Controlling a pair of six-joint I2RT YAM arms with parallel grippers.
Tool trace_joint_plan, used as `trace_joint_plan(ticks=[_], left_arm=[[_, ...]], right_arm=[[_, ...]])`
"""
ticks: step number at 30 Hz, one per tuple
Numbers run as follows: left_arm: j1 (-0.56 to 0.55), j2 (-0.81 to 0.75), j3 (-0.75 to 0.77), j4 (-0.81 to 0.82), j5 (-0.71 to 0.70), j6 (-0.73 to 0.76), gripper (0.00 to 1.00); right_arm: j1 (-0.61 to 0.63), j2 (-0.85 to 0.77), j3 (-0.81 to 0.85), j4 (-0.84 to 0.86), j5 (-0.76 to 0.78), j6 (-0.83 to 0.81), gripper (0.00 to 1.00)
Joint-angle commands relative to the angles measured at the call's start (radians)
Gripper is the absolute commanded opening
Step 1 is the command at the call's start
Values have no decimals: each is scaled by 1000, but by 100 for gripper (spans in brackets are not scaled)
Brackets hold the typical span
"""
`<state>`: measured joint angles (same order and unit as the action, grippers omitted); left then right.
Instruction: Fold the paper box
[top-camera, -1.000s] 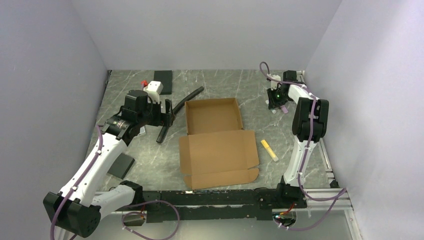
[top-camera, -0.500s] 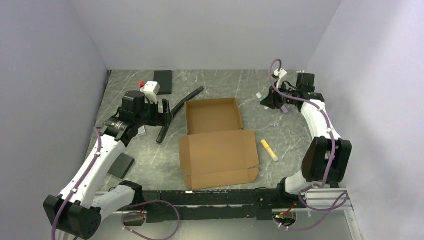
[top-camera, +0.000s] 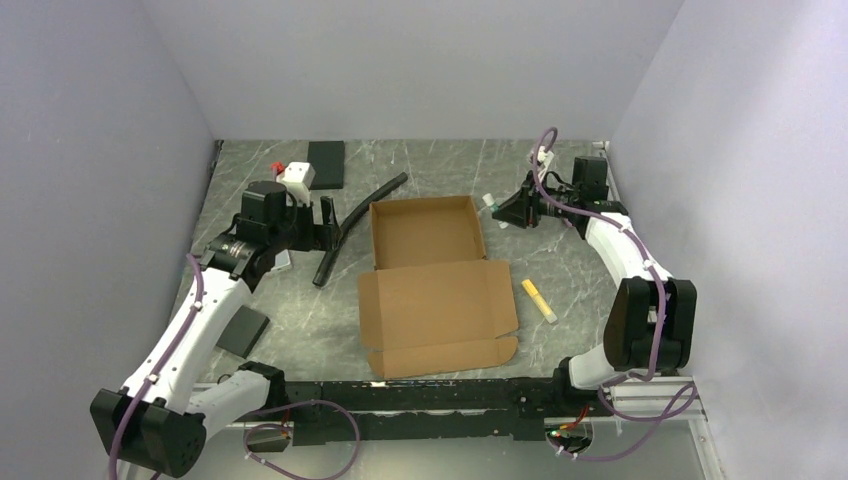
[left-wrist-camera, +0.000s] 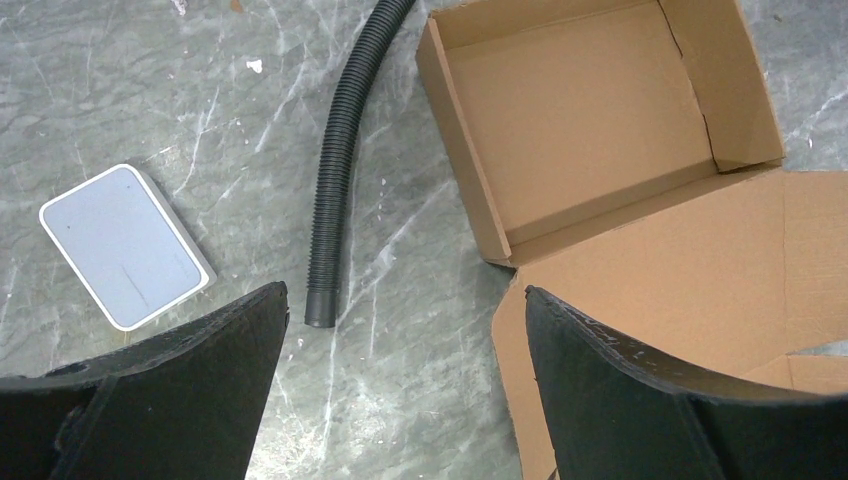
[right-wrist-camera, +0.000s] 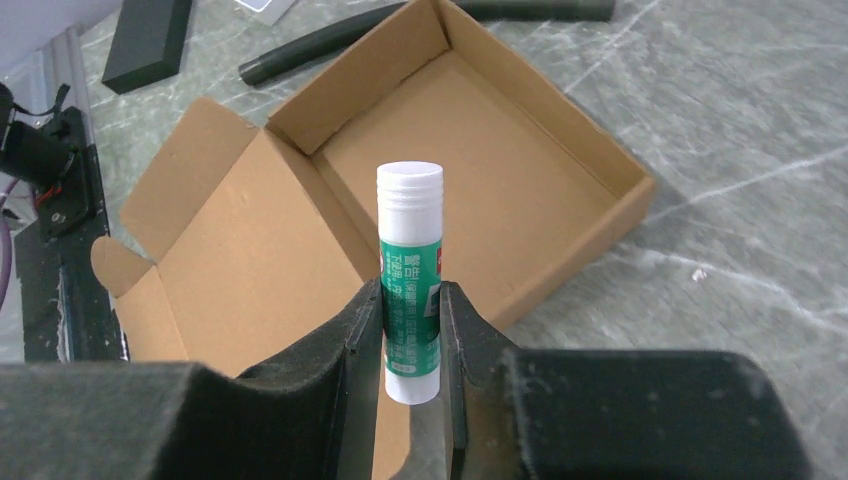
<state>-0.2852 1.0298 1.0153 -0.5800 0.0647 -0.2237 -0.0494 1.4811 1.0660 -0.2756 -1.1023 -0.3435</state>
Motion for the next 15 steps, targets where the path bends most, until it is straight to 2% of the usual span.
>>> trace_joint_plan(ticks=[1,12,15], left_arm=[[12,4,1,41,15,6,92],[27,21,3,46,43,-4,92],[32,20,5,43,47,-3,92]], right_arm=[[42,2,-16,111,-6,51,0],[194,90,21,103,226,67,0],[226,111,42,102,298,82,11]])
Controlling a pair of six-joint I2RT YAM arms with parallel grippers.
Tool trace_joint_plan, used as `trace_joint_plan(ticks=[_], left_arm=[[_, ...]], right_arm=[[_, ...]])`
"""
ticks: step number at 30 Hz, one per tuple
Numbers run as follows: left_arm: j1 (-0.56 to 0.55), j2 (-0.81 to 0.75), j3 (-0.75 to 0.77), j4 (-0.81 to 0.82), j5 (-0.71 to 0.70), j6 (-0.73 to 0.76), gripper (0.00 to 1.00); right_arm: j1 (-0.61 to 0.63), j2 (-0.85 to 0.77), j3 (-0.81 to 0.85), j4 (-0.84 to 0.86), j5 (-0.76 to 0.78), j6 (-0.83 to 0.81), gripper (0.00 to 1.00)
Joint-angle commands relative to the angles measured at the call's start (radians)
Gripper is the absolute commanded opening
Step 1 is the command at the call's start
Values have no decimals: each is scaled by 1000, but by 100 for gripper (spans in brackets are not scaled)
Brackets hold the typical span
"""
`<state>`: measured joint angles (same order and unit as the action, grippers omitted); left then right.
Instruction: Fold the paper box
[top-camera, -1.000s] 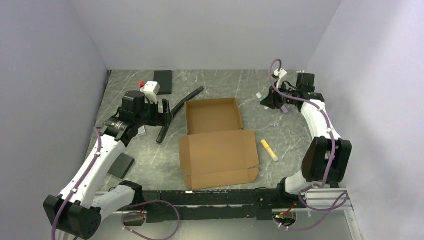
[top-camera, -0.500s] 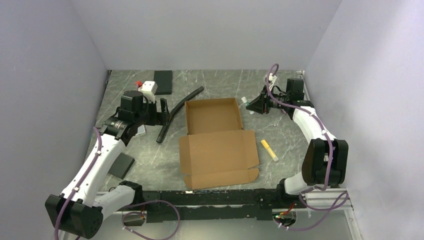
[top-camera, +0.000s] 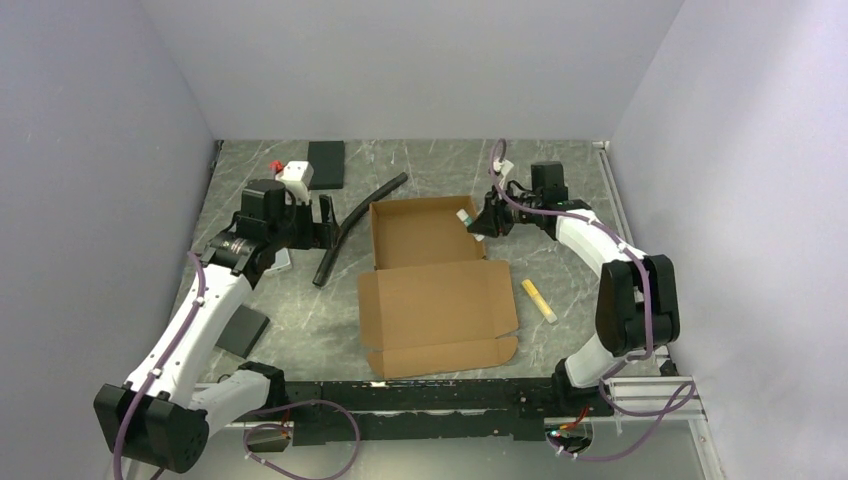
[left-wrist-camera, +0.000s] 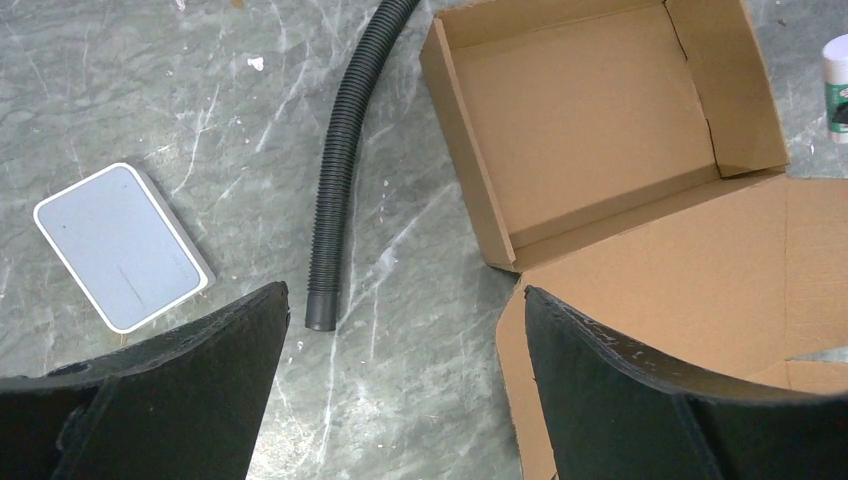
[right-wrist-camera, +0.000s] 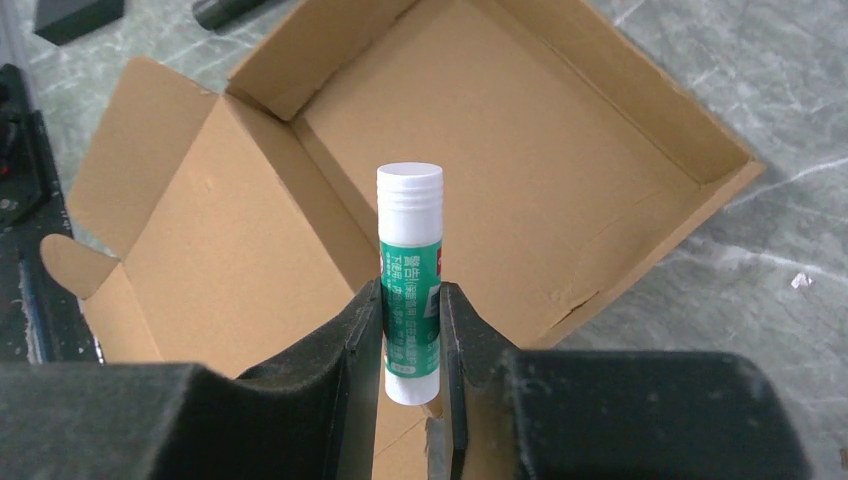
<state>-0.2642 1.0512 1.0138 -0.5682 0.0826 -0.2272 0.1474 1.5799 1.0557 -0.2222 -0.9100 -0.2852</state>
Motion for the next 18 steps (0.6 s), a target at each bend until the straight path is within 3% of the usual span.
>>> trace_joint_plan(ticks=[1,7,9,13,18], left_arm=[[12,-3,5,31,25,0,92],[19,-16,2,34,13,0,92],[20,-17,1,33,13,0,91],[22,-21,3,34,15,1,92],[26,-31,6,30,9,4,92]], right_arm=[[41,21,60,45,123,26,16],[96,75,95,16,231,29,52],[98,79,103,3,240,21,59],[96,56,116,-48,226,-39,63],[79,-23,125,-272,81,-331,66]])
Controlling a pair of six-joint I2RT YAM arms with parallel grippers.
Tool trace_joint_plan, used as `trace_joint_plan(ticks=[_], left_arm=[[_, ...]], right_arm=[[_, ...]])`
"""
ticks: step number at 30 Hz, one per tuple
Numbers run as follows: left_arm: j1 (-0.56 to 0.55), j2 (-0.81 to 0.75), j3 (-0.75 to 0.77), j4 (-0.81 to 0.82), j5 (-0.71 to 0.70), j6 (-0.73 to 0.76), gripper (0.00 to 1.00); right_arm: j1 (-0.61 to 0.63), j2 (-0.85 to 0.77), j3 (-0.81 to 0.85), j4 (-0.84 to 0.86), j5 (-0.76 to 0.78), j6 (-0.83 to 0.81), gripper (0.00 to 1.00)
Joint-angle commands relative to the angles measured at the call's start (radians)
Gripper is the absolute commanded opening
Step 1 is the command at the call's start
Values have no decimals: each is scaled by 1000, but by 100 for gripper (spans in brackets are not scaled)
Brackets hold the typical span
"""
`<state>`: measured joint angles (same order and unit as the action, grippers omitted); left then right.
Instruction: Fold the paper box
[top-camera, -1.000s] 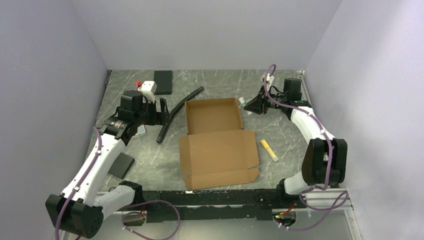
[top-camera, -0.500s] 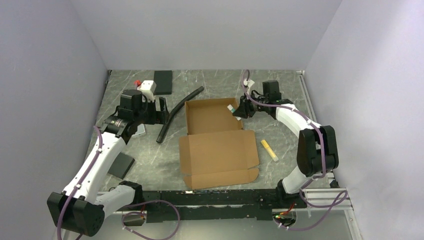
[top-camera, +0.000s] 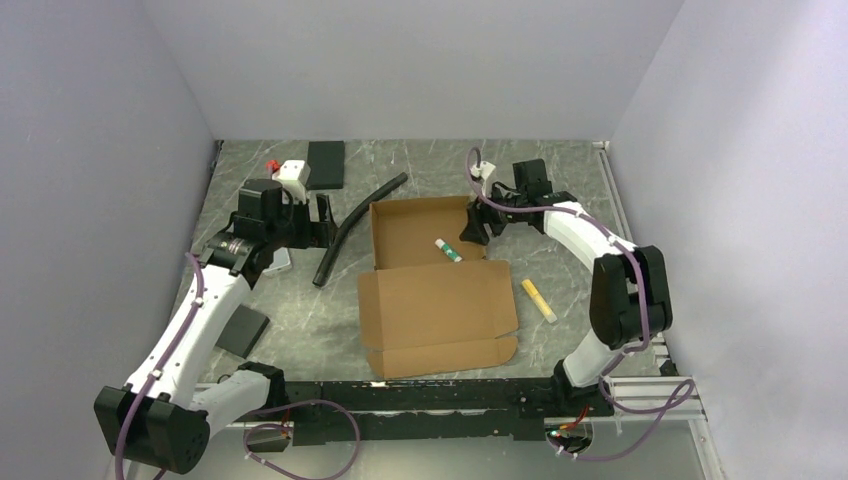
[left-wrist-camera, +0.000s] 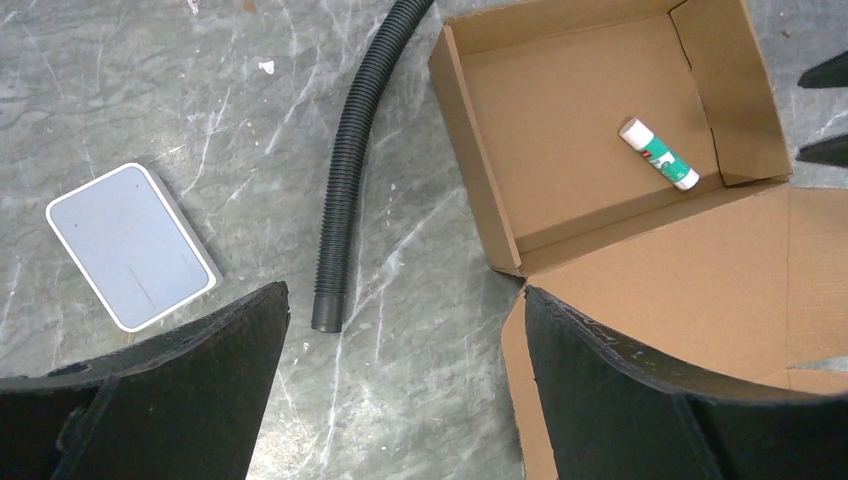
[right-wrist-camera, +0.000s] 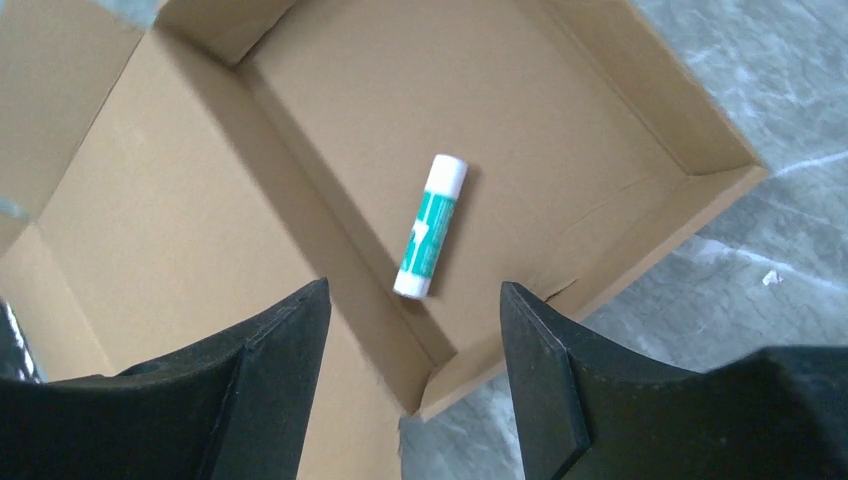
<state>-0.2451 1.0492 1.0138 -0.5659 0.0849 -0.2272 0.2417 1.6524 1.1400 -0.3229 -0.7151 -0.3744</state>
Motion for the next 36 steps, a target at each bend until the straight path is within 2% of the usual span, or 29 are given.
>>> trace_joint_plan(ticks=[1,4,7,11,16,23,31,36], left_arm=[[7,-34,6,28,7,5,92],[14,-49,0,37,13,4,92],[28,-57,-2,43,34,-1,92],[45,-57,1,43,63,-6,93],[53,-65,2,46,82,-8,93],[58,-84,-1,46,76,-6,93],[64,-83,-3,50,86,-11,93],[65,-79,-7,53,91,-12,93]], right_arm=[[-32,-119,30,-203,-140,-325,66],[-87,-195,-24,-241,-192,-460,67],[-183,-266,-102,-229,-293,-540,72],[-298,-299,-156,-187,-354,-527,77],[-320,-284,-148,-231,-276,-573,78],[-321,-296,-195,-420,-106,-825,78],[-328,-330,-234,-417,-16,-809,79],[-328,-303,-224,-496,33,-868,78]])
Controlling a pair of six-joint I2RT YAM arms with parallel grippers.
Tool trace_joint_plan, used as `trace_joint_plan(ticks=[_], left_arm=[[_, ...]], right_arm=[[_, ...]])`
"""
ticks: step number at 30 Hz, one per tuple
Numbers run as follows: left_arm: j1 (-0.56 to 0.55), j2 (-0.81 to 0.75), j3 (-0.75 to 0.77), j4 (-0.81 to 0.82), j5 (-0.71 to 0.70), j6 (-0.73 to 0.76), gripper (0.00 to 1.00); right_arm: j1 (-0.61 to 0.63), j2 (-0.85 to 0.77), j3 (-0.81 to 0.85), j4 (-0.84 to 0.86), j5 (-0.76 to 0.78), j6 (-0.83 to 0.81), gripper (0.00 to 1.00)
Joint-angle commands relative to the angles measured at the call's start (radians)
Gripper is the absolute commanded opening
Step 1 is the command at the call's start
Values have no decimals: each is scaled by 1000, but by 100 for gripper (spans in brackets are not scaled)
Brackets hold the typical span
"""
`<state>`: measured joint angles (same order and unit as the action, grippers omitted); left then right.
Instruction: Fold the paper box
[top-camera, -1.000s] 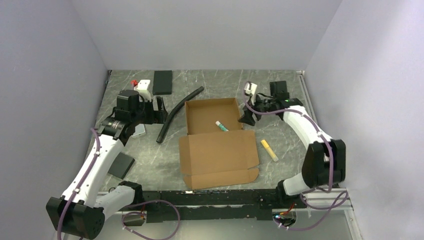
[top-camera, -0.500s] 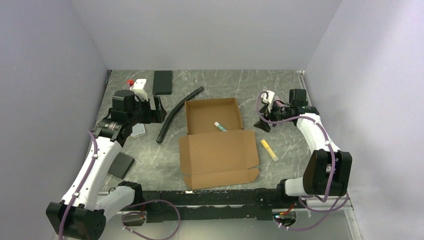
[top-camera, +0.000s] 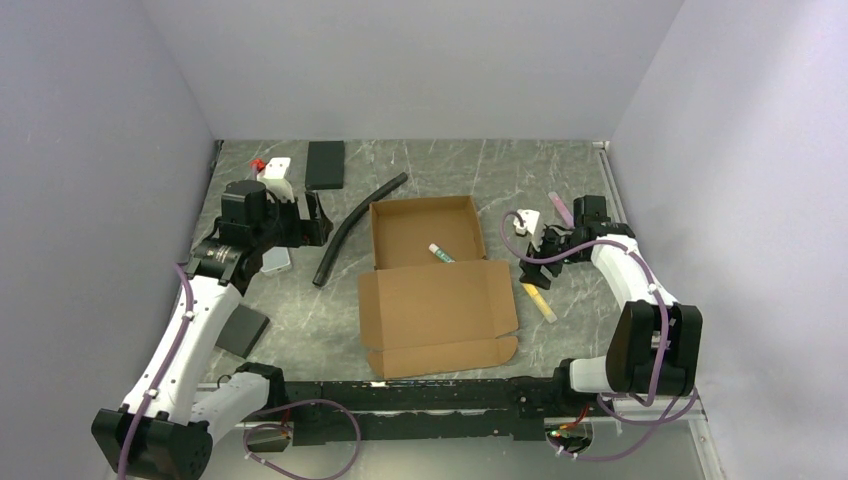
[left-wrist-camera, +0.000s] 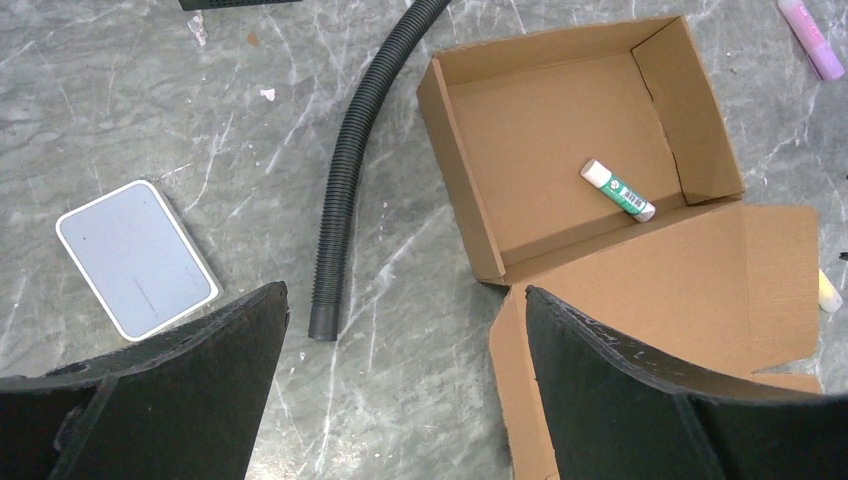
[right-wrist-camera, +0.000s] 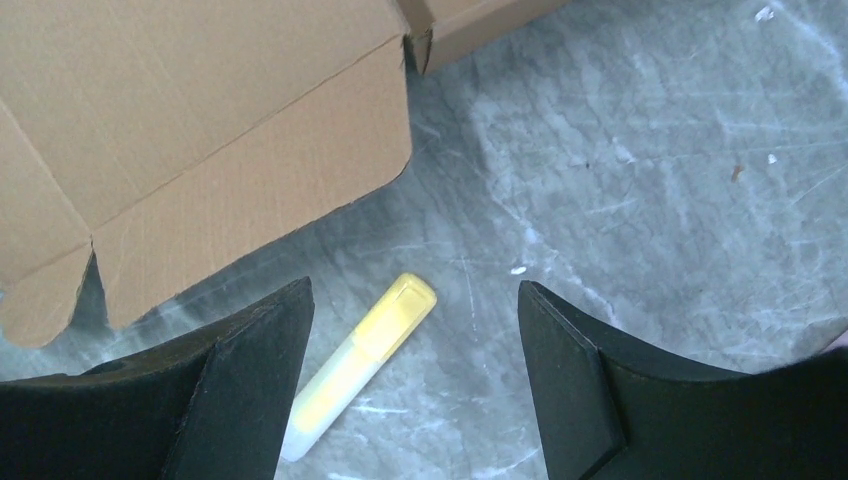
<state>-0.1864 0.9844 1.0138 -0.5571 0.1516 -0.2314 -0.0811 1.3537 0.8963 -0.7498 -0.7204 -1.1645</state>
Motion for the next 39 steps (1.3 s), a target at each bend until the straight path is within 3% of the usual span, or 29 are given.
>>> trace_joint_plan(ticks=[1,22,34,39], left_arm=[[7,-11,-5,44,24,-8,92],[10,-23,-5,42,11,-5,92],[11,-30,-6,39,8,-3,92],[11,-35,-6,39,3,-1,92]], right_arm=[[-5,-2,17,-70,49,-78,78],[0,108,17,-55,190,31,75],[63,230,-3,-3,397,137,73],[76,267,-4,-6,438,148,65]])
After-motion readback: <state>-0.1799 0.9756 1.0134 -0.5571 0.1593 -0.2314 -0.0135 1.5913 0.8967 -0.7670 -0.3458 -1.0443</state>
